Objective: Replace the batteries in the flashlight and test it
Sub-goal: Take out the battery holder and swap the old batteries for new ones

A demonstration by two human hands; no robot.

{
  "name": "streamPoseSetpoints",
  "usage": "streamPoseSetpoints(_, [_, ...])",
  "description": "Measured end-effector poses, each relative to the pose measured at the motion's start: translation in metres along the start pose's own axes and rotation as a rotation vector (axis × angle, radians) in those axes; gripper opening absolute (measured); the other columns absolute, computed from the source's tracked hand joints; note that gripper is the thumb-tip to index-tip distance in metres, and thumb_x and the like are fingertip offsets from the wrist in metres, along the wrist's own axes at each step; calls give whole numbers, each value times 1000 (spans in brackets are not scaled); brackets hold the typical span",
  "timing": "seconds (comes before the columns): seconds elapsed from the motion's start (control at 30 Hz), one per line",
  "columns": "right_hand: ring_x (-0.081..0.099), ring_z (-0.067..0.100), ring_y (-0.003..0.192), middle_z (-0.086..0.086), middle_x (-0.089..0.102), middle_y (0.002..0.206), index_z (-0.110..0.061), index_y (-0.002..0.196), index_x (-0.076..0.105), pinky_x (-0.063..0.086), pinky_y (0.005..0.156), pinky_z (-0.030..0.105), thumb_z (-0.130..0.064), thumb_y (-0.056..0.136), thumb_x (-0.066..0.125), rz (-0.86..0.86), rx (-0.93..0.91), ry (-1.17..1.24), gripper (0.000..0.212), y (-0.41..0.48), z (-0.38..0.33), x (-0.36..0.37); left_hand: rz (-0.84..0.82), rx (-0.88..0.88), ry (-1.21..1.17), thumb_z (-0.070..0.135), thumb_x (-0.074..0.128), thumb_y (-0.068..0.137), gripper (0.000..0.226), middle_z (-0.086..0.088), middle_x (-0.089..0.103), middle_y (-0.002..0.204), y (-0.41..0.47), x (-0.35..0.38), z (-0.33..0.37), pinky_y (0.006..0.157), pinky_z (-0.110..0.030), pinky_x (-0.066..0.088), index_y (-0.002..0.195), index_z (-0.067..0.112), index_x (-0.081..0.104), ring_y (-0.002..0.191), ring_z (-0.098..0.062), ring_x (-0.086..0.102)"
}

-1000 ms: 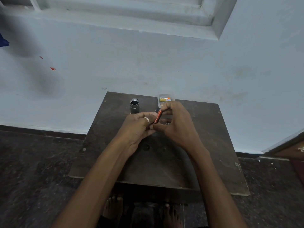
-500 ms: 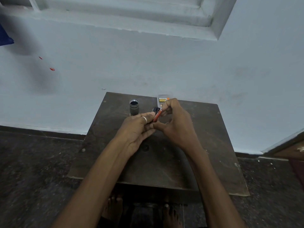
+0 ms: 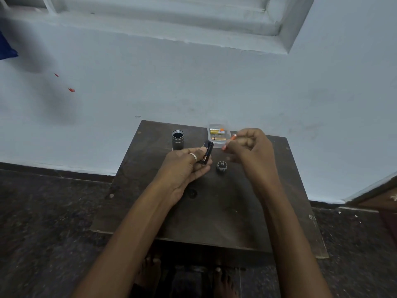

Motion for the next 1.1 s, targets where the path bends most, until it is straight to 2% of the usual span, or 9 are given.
streamPoseSetpoints(0.1, [71,19,83,-1,73,79,-18,95,61,56,83,36,-11,83,69,43,10,-470,16,7,15,-16,-16,1,17,13,63,95,12,-8,75,80,0,1,-1,67,-25,60,96,4,70,74,-13,73])
streamPoseSetpoints(0.17, [67,22,91,-4,71,84,-20,95,61,48,78,28,-13,84,65,-13,18,-690,14,6,24,-17,-24,-3,19,14,61,96,13,-7,76,79,0,2,-1,66,-24,59,97,4,69,74,-13,73])
streamPoseSetpoints(0.23, [65,25,96,-1,72,92,-21,97,62,44,75,28,-15,85,62,-68,48,-786,13,5,31,-15,-27,-10,16,14,60,97,14,-8,76,79,0,2,-2,65,-24,59,99,4,68,75,-14,74])
streamPoseSetpoints(0.4, [64,30,102,3,72,101,-22,103,63,52,85,37,-22,88,60,-100,22,-899,15,7,34,-10,-40,-28,34,15,57,99,18,-9,77,83,0,3,-4,66,-25,60,107,3,67,78,-15,75])
streamPoseSetpoints(0.57, [66,26,99,5,73,99,-21,106,67,44,76,27,-30,90,66,-88,4,-857,18,9,35,-9,-46,-34,35,15,53,101,19,-10,78,86,1,3,-4,70,-28,61,104,3,67,81,-16,75])
streamPoseSetpoints(0.7, [66,-2,75,-14,69,74,-26,87,68,48,70,20,-36,91,67,1,-145,-631,10,9,14,-8,-60,-42,2,16,47,104,25,-11,78,86,0,6,-3,69,-28,61,105,-1,65,81,-17,75])
streamPoseSetpoints(0.77, [68,-5,78,-13,73,85,-27,102,71,51,69,12,-41,83,76,-168,-119,-432,24,6,10,1,-76,-40,-25,14,44,104,27,-10,77,85,-1,8,-1,67,-27,60,101,0,67,81,-17,76])
streamPoseSetpoints(0.87, [70,-1,94,-12,73,107,-23,119,65,56,83,19,-33,69,90,-369,-107,-315,57,-1,11,16,-99,-41,-41,9,40,103,30,-9,78,86,-3,11,1,62,-25,59,99,3,69,79,-15,75])
streamPoseSetpoints(1.1, [64,-4,108,-12,70,115,-24,123,60,55,82,15,-20,75,86,-307,-276,-339,55,-4,5,26,-128,-56,-24,10,41,103,28,-8,78,87,-4,10,2,61,-24,58,106,3,68,82,-13,75])
Point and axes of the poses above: each hand's wrist, its own y-axis towards the middle knuckle, its own x-axis out of the palm, z = x × y, the point moved 5 cm from there along y, towards the middle knuckle
